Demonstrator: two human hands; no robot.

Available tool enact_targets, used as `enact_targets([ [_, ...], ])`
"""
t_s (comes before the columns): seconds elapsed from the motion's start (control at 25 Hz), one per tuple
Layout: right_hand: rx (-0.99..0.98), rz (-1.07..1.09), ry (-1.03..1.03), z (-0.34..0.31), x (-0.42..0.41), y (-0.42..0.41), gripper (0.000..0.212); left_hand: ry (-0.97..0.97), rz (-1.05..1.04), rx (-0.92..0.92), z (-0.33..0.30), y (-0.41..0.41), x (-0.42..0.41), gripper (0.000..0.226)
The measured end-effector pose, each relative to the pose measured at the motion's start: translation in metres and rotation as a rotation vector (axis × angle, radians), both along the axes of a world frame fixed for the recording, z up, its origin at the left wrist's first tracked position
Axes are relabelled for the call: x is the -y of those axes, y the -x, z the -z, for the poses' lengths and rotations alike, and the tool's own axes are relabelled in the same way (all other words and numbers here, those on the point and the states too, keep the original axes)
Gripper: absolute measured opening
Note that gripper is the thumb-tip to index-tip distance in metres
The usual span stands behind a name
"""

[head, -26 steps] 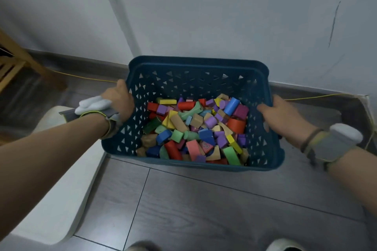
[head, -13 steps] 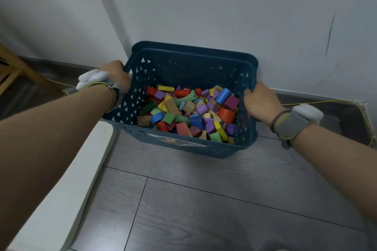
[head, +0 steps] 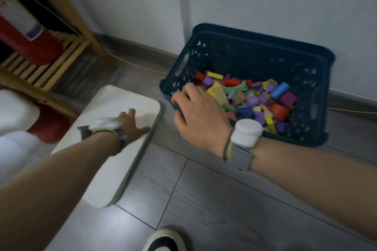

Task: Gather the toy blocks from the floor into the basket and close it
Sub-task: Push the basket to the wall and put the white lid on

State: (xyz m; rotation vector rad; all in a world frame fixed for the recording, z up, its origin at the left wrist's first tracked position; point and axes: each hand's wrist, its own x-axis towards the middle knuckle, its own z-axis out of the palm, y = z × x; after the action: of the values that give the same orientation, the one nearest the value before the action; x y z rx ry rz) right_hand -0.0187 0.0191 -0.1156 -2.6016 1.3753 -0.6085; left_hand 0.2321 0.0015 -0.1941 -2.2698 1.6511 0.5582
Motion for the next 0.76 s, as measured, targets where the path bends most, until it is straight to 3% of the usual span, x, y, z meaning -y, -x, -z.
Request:
enact_targets([
  [0.12, -0.095, -0.124, 0.210, -0.002, 0.016, -0.027, 0.036, -0.109, 0.191, 0.170, 0.016, 0.019, -0.018, 0.116],
  [0.2, -0.054, -0.261, 0.134, 0.002, 0.016, -0.041, 0.033, -0.170, 0.203, 0.232, 0.021, 0.026, -0.022, 0.116],
  [0.28, -0.057, -0.344, -0.070, 0.015, 0.010, -0.054, 0.027, -0.205, 0.138, 0.270, 0.029, 0.022, -0.023, 0.103],
  [0.36, -0.073, -0.289, -0.306, 0.031, 0.007, -0.055, 0.026, -0.213, 0.097, 0.294, 0.038, 0.018, -0.027, 0.079],
  [0.44, -0.101, -0.200, -0.464, 0.041, 0.012, -0.052, 0.026, -0.189, 0.064, 0.311, 0.043, 0.017, -0.028, 0.070],
  [0.6, -0.078, -0.120, -0.515, 0.041, 0.016, -0.045, 0.029, -0.114, 0.040, 0.268, 0.054, 0.020, -0.025, 0.051],
  [0.76, -0.003, -0.112, -0.411, 0.019, 0.010, -0.047, 0.028, 0.004, 0.031, 0.228, 0.025, 0.014, -0.003, 0.026],
])
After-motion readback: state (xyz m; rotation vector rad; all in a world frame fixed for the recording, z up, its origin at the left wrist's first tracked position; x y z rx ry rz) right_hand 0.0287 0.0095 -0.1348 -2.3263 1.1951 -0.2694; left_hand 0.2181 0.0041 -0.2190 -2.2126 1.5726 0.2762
